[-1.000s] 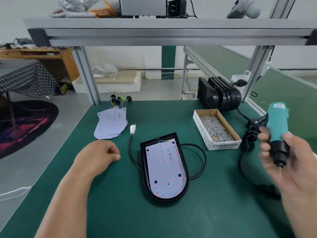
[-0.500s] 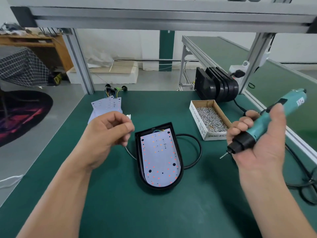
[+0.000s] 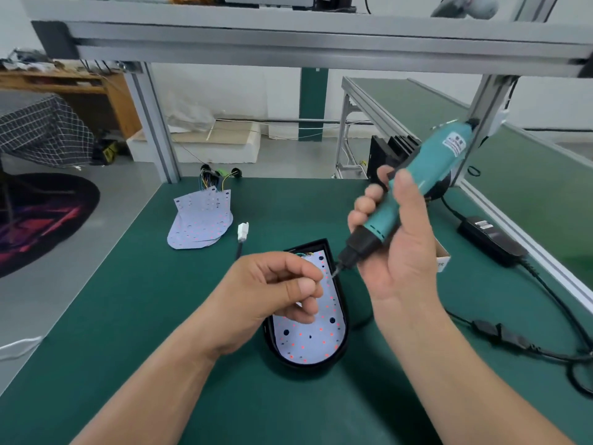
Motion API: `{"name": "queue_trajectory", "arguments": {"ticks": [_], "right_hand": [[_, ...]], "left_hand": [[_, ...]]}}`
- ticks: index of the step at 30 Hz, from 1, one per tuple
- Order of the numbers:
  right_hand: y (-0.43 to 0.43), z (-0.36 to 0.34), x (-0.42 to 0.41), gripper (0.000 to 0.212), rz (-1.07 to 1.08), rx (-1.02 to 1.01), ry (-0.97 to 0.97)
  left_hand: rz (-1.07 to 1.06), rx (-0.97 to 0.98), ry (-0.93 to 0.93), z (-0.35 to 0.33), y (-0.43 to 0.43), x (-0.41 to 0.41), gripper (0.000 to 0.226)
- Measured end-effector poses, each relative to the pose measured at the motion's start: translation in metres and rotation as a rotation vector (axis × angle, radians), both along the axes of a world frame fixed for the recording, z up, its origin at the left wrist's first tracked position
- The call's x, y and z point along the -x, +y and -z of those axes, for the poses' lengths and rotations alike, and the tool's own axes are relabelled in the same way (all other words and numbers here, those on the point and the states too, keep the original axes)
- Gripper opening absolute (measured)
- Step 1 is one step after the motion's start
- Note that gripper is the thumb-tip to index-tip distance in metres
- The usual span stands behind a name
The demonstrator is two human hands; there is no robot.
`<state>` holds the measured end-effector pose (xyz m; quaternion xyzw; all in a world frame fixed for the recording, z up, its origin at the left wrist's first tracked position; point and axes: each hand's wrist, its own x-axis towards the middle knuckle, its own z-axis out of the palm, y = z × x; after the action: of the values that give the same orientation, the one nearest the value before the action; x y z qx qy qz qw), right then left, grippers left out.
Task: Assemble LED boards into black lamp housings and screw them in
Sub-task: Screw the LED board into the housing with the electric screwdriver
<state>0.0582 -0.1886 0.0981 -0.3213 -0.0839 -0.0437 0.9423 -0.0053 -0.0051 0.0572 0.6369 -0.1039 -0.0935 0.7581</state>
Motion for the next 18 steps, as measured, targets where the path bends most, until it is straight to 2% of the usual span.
{"name": "queue_trajectory", "arguments": {"ticks": [6, 10, 14, 18], "right_hand": [[-0.013, 0.008, 0.003, 0.037, -0.108, -0.071, 0.013], [-0.019, 0.007, 0.005, 0.023, -0.078, -0.078, -0.053], [-0.017, 0.008, 0.007, 0.006, -0.068, -0.065, -0.067], [-0.013, 0.010, 0.007, 0.007, -0.038, -0.042, -0.067]], "left_hand": [[-0.003, -0.032, 0.010, 0.001, -0.001, -0.001, 0.012], [-0.047, -0.061, 0.003, 0.000, 0.001, -0.002, 0.010], [-0.031, -0.099, -0.009, 0.002, 0.001, -0.001, 0.018], [0.009, -0.107, -0.006, 0.001, -0.003, 0.000, 0.013]]}}
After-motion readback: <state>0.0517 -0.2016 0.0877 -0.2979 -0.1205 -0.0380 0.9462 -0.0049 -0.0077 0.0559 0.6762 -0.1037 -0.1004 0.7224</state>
